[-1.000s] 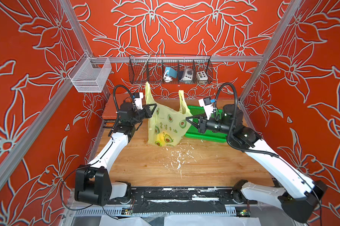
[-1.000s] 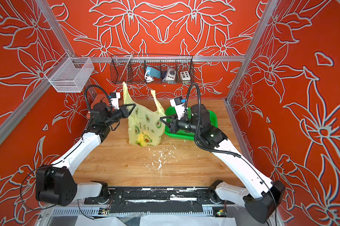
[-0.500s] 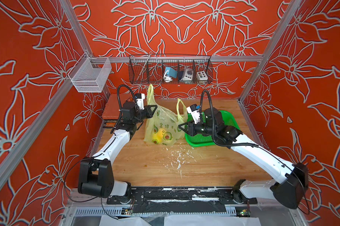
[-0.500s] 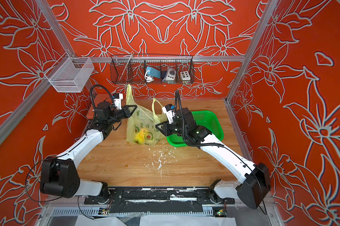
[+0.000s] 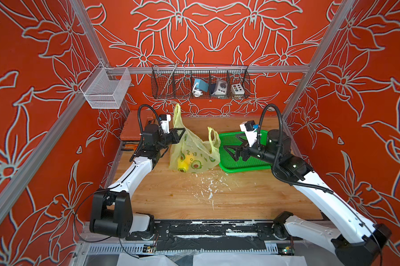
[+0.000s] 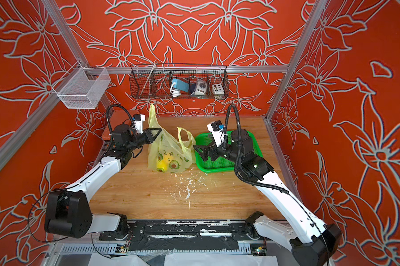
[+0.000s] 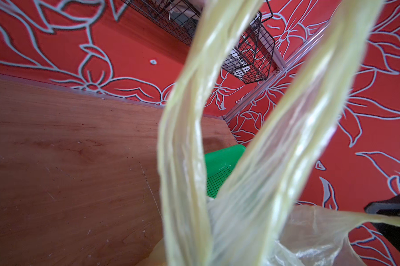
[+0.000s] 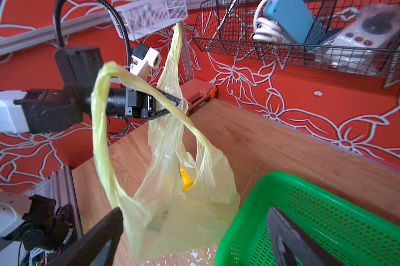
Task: Place the pears into plastic bags & tie knots
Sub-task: Adjust the plastic bag at the center of the board, then tie the plastic bag at the center of the board.
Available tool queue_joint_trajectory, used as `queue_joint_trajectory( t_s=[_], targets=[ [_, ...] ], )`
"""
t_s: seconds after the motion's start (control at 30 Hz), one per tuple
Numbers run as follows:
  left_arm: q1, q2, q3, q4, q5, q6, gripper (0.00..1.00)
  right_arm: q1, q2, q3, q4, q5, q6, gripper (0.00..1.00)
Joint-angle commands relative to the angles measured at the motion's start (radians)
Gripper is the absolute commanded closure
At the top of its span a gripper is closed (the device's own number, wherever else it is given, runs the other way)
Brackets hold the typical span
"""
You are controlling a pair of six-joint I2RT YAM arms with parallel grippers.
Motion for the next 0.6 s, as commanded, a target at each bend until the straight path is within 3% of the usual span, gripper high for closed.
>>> queue_joint_trajectory(
  t_s=[0.0, 0.1, 0.33, 0.57],
  targets=[
    [0.002, -0.024, 0.017, 0.016, 0.024, 0.010, 1.00, 0.000, -0.021, -0.041, -0.008, -0.143, -0.039, 0.02],
    [0.002, -0.018, 0.029, 0.009, 0.033, 0.014, 1.00, 0.006, -0.044, -0.087, -0.014, -0.195, -0.019, 0.02],
    [0.002, 0.002, 0.053, 0.001, 0.056, 0.016, 1.00, 0.014, 0.000, -0.139, 0.059, -0.168, -0.008, 0.02],
    [0.002, 0.010, 0.055, -0.005, 0.097, 0.030, 1.00, 0.010, 0.154, -0.096, 0.216, -0.027, -0.044, 0.02]
  ],
)
